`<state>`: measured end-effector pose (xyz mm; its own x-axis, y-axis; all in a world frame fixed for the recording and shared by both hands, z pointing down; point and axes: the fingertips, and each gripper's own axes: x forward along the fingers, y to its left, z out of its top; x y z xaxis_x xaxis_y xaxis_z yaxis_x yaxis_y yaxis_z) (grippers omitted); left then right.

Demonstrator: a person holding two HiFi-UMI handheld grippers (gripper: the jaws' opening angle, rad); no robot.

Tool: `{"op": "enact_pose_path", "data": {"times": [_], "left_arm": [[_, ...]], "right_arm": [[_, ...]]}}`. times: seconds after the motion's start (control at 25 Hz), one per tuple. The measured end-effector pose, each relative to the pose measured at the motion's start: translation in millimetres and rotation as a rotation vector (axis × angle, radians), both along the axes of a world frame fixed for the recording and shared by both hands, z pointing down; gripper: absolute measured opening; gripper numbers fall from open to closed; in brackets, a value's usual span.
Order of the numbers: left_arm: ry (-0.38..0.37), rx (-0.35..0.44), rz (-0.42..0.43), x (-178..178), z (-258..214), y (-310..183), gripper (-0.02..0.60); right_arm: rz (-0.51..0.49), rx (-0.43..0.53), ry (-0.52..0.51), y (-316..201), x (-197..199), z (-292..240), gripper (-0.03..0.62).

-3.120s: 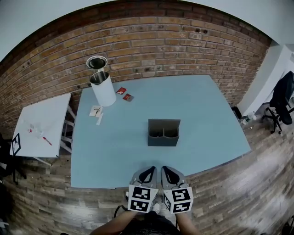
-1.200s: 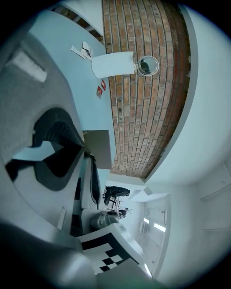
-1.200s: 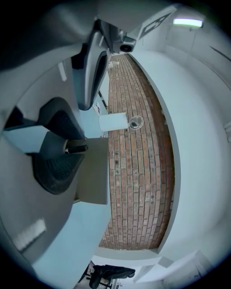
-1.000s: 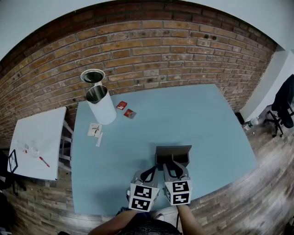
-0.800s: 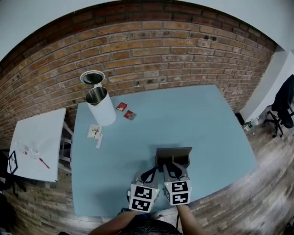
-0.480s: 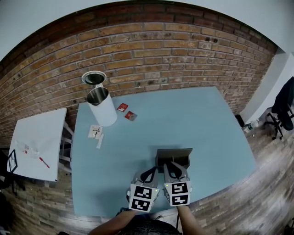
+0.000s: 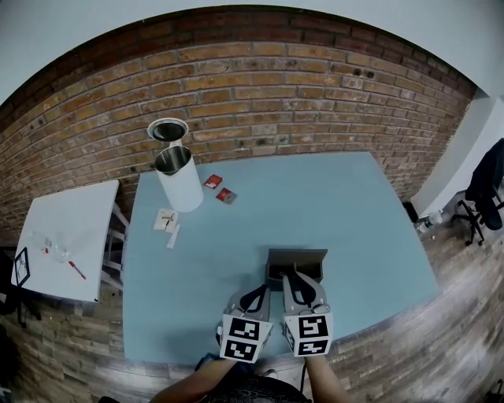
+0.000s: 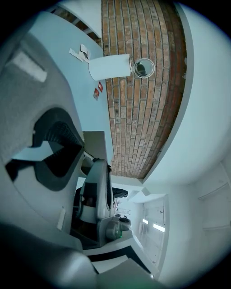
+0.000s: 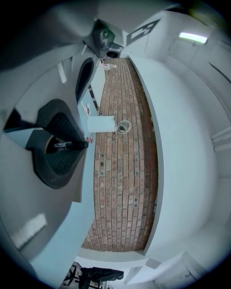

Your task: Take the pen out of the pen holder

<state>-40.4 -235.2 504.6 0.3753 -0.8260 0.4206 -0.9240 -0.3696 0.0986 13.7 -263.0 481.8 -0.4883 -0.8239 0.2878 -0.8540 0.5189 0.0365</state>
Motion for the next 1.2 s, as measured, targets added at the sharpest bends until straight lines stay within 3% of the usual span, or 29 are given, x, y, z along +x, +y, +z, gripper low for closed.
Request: {"op": "enact_pose_path", "data": {"times": [0.48,1.2], "left_arm": [[0.004,0.022,-0.013,14.0,-9.4,24.0,-0.002],[0.012,0.048,-0.035,42.2,-19.3,65.9,-0.002]], "right_arm": [[-0.022,0.073,-0.028,29.4,10.9,-36.9,0.049],[-0.053,-0.006,-0.026,83.6,35.0,-14.1,0.049]]}}
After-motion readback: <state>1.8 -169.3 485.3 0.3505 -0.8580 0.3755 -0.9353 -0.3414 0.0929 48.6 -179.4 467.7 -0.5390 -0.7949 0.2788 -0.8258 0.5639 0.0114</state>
